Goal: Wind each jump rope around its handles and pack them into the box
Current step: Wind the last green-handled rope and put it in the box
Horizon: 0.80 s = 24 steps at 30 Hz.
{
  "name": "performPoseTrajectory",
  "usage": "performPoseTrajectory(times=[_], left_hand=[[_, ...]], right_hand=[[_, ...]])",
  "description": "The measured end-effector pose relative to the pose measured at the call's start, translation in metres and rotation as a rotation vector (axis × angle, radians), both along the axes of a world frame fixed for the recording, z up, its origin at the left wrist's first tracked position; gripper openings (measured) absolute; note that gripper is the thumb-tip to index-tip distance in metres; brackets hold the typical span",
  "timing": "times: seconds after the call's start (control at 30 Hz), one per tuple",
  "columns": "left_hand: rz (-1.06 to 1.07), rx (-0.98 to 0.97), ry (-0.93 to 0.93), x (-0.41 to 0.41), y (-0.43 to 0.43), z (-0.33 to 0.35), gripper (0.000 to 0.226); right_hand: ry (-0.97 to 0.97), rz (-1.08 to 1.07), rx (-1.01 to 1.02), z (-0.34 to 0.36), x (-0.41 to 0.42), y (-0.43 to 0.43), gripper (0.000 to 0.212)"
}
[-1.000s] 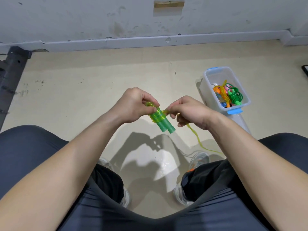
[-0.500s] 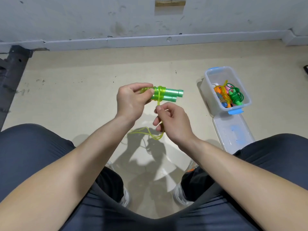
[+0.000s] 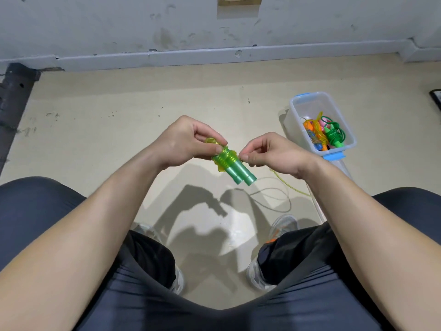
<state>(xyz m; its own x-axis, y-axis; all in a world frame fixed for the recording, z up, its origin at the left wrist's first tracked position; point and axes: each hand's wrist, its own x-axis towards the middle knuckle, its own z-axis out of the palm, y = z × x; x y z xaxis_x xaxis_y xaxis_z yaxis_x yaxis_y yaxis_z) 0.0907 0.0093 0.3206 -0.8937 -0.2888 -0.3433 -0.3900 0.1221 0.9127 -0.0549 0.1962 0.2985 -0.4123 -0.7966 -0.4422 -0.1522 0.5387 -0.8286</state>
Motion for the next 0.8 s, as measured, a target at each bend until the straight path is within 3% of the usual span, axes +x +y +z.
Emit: performPoseTrajectory(times=[0.13, 0.3, 0.37, 0.47, 0.6, 0.7, 0.8], left_hand=[[0.06, -0.282, -0.011, -0.004, 0.004, -0.012, 0.016], [0.076, -0.352, 0.027, -0.009, 0.014, -0.018, 0.016], [0.019, -0.418, 0.019, -0.009, 0.015, -0.02, 0.014], [0.021, -0.526, 0.007, -0.008, 0.014, -0.025, 0.012], [0.255, -0.494, 0.081, -0.011, 0.011, -0.028, 0.011], [0.419, -0.342, 0.155, -0.013, 0.012, -0.027, 0.012], [0.528, -0.192, 0.207, -0.014, 0.016, -0.027, 0.011]], right_hand=[[0.135, -0.123, 0.119, 0.003, 0.003, -0.004, 0.026], [0.504, -0.124, 0.381, 0.005, 0.009, -0.012, 0.045], [0.443, -0.088, 0.407, 0.006, 0.009, -0.013, 0.041], [0.153, -0.142, 0.273, 0.01, 0.013, -0.012, 0.024], [0.009, -0.375, -0.007, 0.012, 0.024, -0.013, 0.01], [-0.023, -0.583, -0.176, 0.007, 0.039, -0.018, 0.008], [0.063, -0.617, -0.287, 0.003, 0.05, -0.022, 0.016]])
